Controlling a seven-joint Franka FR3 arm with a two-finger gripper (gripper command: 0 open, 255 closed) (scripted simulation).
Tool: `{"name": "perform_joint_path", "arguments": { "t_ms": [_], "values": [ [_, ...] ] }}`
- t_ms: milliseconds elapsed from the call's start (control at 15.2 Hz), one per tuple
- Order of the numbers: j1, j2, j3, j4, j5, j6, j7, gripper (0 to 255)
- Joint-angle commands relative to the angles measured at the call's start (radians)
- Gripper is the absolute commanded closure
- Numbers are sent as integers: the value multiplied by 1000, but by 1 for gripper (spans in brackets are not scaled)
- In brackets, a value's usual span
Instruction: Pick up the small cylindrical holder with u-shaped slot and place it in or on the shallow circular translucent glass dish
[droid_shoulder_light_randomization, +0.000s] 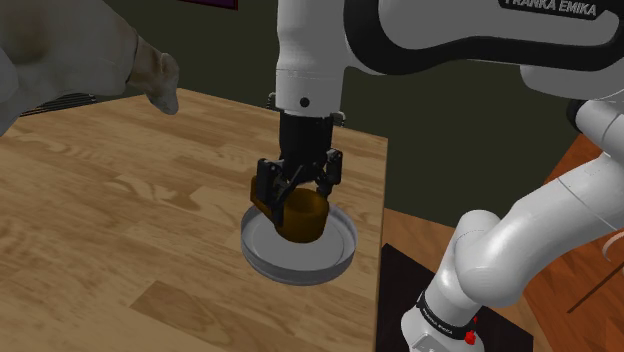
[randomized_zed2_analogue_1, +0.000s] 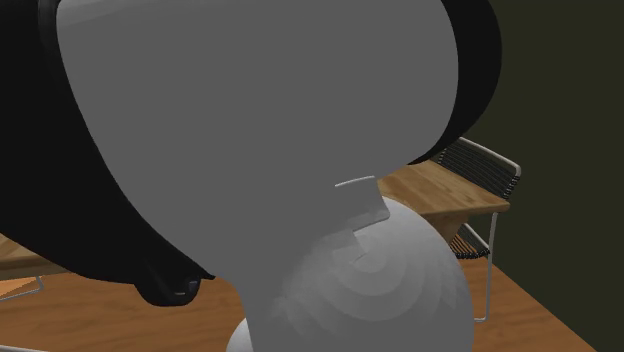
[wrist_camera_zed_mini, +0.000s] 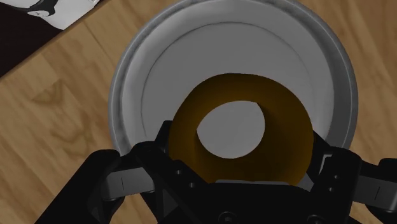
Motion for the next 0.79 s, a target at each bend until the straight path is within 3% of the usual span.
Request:
{"name": "perform_joint_path", "arguments": {
  "t_ms": [0, 198, 264, 594, 726],
  "values": [
    [0, 0, 0, -3, 0, 1, 0, 255],
    [-1, 0, 0, -3, 0, 1, 0, 255],
    [-1, 0, 0, -3, 0, 2, 0, 0],
    [0, 0, 0, -3, 0, 2, 0, 0],
    [-8, 20, -10, 78, -12, -61, 7, 0]
  ]
}}
